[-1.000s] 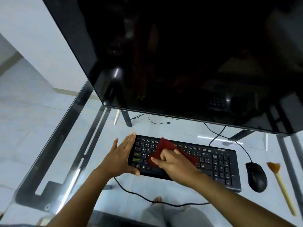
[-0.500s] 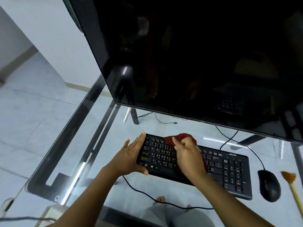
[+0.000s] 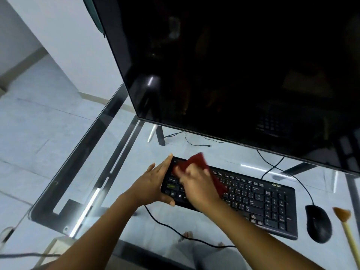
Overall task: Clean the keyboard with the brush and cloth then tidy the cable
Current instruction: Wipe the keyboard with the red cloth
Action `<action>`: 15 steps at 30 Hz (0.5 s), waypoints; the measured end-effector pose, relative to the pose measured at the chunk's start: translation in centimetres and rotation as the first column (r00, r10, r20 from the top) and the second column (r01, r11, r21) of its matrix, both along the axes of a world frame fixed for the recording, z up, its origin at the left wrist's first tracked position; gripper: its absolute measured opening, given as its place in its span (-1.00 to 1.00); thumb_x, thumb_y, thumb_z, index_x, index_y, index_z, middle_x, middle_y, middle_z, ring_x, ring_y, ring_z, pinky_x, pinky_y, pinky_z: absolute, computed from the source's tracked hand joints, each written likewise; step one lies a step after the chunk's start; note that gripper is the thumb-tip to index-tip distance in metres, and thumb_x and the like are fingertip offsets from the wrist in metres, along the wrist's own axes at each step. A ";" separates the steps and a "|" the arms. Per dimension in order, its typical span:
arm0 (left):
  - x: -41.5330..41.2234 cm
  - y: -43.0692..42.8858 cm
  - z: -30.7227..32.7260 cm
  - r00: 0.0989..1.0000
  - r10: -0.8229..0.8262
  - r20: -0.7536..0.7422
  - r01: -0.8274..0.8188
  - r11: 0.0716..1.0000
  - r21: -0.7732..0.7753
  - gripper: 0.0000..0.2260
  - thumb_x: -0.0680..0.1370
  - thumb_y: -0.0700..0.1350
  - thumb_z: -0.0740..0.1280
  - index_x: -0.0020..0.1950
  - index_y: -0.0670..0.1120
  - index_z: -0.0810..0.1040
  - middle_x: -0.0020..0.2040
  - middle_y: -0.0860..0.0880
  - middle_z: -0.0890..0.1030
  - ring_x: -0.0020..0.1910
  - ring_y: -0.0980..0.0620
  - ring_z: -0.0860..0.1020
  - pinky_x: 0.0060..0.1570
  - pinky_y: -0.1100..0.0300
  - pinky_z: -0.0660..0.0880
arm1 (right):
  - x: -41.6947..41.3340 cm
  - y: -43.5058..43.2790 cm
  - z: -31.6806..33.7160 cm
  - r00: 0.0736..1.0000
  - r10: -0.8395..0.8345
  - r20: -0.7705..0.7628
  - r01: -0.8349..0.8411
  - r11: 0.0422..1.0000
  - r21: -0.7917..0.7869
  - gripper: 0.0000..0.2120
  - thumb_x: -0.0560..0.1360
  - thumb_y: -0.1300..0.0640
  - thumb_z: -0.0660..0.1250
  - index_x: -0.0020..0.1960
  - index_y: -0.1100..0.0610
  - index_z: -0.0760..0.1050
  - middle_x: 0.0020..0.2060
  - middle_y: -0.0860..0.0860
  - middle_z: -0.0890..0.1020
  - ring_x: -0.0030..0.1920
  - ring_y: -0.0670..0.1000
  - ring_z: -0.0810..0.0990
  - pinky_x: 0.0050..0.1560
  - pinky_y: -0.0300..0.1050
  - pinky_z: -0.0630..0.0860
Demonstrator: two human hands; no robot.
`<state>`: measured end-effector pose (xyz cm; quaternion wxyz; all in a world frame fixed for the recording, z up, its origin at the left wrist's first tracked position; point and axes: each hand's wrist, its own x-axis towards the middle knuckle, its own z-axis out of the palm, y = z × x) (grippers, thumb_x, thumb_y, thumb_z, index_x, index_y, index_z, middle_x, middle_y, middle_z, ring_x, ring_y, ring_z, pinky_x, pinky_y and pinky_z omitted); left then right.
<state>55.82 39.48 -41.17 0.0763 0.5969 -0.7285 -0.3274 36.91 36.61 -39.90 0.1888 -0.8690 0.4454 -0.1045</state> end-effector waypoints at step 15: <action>0.3 0.0 0.1 1.000 -0.015 -0.020 0.015 1.000 -0.011 0.25 0.20 0.43 0.43 0.51 0.06 -0.40 0.56 0.00 0.13 0.51 0.03 0.19 0.52 0.04 -0.09 | 0.3 -2.1 0.6 0.983 0.177 0.040 -0.179 0.981 0.077 -0.82 0.50 0.12 0.35 0.00 -0.16 0.56 -0.21 -0.03 0.39 -0.14 0.07 0.44 -0.15 -0.05 0.40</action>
